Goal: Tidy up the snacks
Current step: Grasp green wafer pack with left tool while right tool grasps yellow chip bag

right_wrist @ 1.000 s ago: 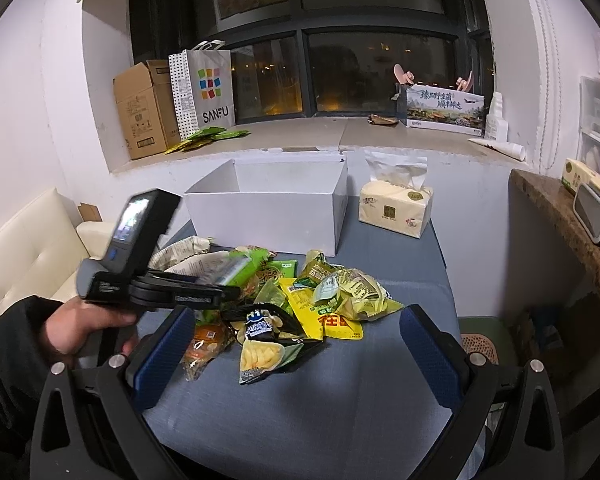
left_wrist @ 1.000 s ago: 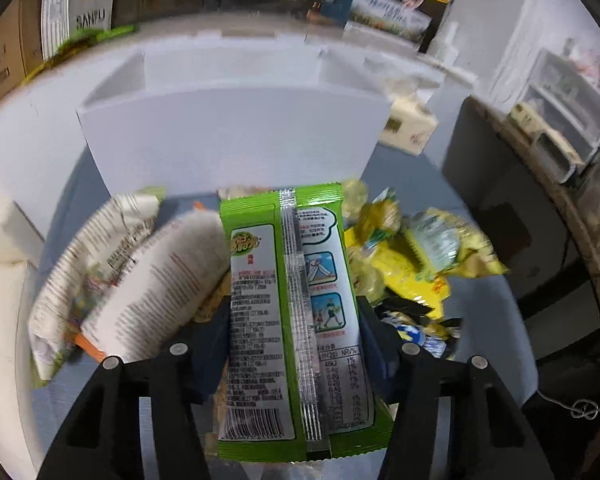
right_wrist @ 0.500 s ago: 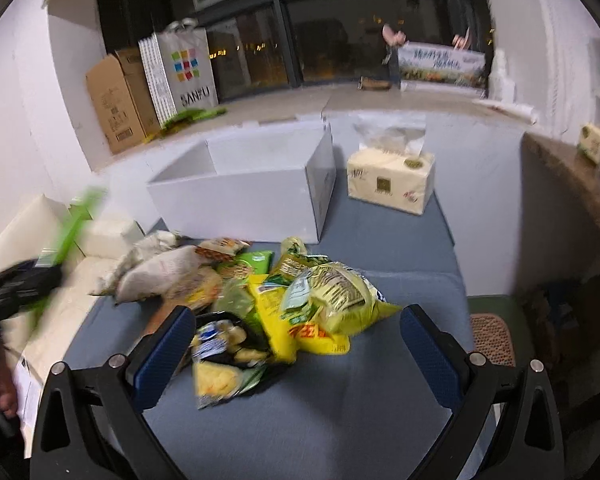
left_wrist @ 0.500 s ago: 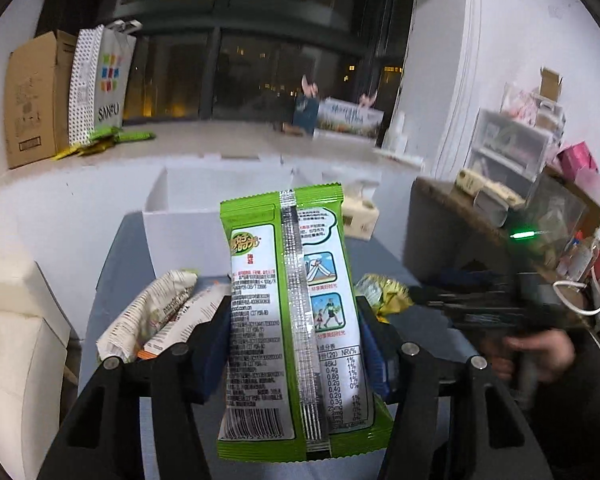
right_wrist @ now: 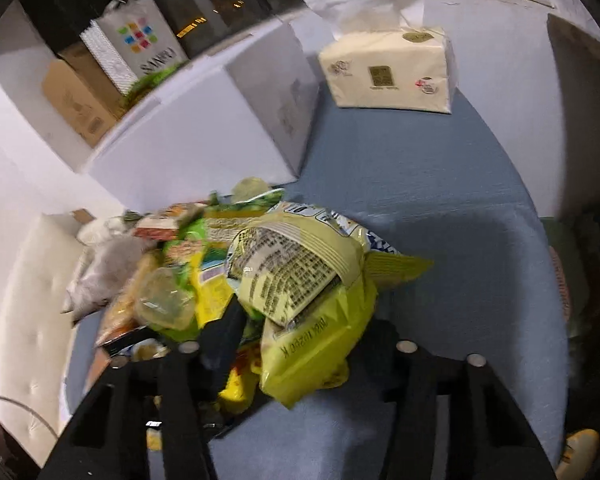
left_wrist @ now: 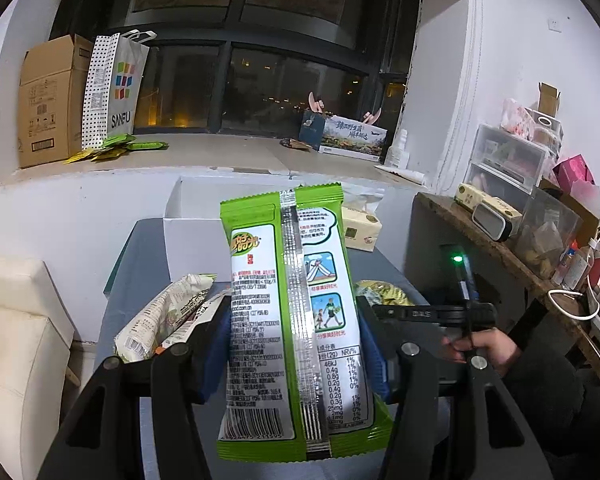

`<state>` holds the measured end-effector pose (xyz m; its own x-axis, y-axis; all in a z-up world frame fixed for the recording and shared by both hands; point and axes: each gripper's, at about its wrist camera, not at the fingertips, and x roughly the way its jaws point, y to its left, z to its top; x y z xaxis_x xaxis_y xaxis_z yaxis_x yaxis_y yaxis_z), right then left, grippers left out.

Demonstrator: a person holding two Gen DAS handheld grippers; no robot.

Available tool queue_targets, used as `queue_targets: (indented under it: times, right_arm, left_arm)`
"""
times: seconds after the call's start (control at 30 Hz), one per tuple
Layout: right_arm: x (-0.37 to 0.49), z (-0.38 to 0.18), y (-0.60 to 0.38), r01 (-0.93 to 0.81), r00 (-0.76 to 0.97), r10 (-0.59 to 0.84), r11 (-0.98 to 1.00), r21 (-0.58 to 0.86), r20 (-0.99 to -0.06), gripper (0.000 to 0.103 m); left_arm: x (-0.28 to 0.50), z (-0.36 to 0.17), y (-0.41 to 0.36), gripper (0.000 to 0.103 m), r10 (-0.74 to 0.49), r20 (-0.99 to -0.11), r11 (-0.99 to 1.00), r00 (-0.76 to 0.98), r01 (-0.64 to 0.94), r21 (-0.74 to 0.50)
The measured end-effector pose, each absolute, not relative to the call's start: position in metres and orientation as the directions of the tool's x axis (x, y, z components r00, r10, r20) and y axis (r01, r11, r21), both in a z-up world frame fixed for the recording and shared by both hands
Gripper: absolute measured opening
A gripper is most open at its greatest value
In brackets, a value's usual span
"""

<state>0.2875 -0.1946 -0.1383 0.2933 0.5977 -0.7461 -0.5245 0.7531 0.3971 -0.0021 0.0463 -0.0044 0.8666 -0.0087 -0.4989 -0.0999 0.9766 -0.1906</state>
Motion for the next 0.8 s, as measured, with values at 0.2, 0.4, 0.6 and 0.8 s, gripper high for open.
queue_targets:
  times: [0.2,0.4,0.6,0.8]
  right_arm:
    - [0.255,-0.101,-0.211,-0.565,0.347,0.651,0.720,0.404,-0.675,0.047]
    - [0.235,-0.044,-0.202,-0.633,0.422,0.682,0.693,0.344,-0.598,0.047]
    - [0.264,-0.003,-0.156,-0.668,0.461,0.678,0.690,0.279,-0.572,0.047]
    - [0.340,-0.008,-0.082,-0.639,0.444,0.597,0.734,0.232,-0.668,0.047]
  left_arm:
    - [0.002,-0.005,0.051,0.062,0.014,-0.497,0.976,0.867,-0.119,-0.181]
    - [0.039,0.002,0.083,0.062,0.051,-0.492,0.969,0.869,-0.162,-0.185]
    - [0.137,0.011,0.131,0.062,0.108,-0.529,0.962,0.841,-0.223,-0.158]
    - [0.253,-0.007,0.173,0.062,0.129,-0.644,0.957,0.754,-0.265,-0.119]
